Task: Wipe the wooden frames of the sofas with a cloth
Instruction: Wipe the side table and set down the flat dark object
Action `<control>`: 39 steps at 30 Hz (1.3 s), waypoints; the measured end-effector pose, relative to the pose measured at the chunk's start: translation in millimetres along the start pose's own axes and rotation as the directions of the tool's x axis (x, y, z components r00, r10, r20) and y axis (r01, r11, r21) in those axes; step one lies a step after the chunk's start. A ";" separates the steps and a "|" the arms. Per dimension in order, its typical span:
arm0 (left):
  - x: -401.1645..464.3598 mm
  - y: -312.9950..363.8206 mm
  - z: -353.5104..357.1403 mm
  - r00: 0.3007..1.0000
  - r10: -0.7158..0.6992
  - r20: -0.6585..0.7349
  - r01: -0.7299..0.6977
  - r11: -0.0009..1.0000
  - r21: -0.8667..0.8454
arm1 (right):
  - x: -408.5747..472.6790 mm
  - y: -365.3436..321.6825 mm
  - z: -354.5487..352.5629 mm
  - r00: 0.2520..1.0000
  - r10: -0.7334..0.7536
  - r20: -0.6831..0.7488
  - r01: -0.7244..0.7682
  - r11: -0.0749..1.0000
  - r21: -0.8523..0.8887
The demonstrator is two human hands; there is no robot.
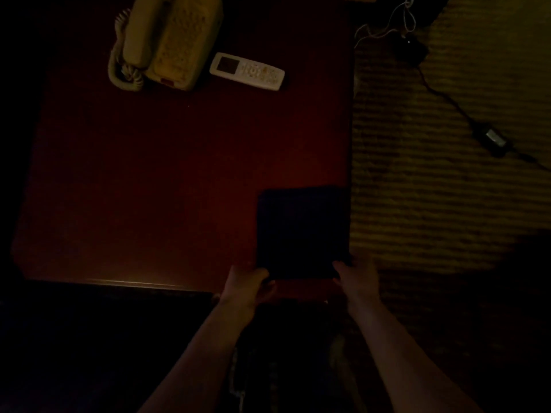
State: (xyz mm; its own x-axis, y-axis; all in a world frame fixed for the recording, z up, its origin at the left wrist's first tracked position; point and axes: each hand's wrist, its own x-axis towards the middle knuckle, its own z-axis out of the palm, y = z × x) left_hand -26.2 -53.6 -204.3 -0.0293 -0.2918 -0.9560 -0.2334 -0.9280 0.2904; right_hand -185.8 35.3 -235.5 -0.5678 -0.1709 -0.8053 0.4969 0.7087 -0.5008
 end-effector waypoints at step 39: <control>46.3 1.9 10.6 0.889 0.447 -0.105 -0.242 0.650 0.721 | -1.3 -7.6 11.2 0.990 -0.137 0.040 0.129 0.735 -0.665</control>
State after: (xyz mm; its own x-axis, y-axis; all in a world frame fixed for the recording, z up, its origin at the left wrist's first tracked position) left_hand -38.3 -66.4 -248.5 -0.0285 -0.6981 -0.7154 -0.8451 -0.3654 0.3903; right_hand -181.6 22.5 -234.3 -0.6037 -0.2942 -0.7409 -0.1447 0.9544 -0.2611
